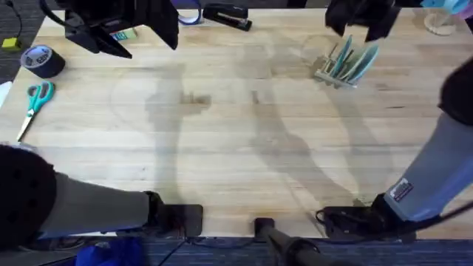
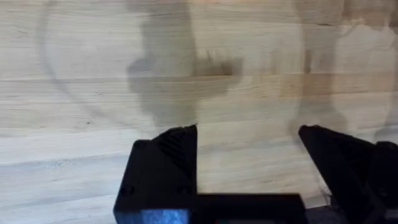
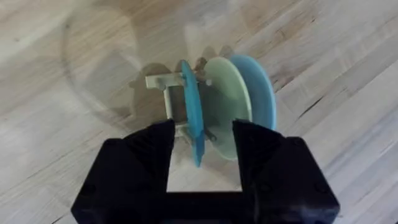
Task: Pick up the plates from the table one by one and place each into a slot on the dish rack.
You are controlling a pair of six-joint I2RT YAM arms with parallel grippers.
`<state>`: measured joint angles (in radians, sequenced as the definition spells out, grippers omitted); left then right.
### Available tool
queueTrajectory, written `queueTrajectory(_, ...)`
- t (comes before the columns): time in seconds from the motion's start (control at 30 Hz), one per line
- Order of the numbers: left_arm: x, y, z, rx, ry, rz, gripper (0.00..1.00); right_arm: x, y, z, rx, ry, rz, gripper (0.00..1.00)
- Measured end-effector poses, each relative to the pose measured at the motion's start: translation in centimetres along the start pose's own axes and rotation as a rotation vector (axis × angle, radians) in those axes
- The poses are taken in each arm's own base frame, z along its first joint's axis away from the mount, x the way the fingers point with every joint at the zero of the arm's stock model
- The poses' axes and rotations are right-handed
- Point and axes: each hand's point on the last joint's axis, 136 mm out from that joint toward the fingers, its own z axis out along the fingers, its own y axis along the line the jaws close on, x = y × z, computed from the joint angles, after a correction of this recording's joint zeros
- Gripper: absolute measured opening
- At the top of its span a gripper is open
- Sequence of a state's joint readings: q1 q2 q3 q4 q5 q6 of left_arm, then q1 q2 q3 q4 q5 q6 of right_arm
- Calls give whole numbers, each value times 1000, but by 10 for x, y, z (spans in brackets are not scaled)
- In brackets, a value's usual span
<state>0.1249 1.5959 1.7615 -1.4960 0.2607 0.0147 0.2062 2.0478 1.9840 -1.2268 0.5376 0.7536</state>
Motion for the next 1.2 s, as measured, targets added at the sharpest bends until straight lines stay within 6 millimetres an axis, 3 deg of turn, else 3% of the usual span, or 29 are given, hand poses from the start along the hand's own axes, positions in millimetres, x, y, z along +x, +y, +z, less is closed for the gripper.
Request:
queueTrajectory(0.2, 0, 0, 0, 0, 0, 0, 993, -25, -18, -54, -95, -106, 41, 678)
queueTrajectory(0.3, 0, 0, 0, 0, 0, 0, 993, -30, -27, -74, -122, -141, 25, 800)
queueTrajectory(0.37, 0, 0, 0, 0, 0, 0, 993, -33, -33, -87, -141, -166, 8, 955)
queueTrajectory(0.4, 0, 0, 0, 0, 0, 0, 992, -34, -36, -94, -150, -179, -6, 986)
queueTrajectory(0.77, 0, 0, 0, 0, 0, 0, 993, -35, -74, -177, -279, -342, -28, 996)
queueTrajectory(0.9, 0, 0, 0, 0, 0, 0, 992, -36, -83, -189, -297, -367, -14, 996)
queueTrajectory(1.2, 0, 0, 0, 0, 0, 0, 993, -24, -88, -182, -260, -319, -57, 996)
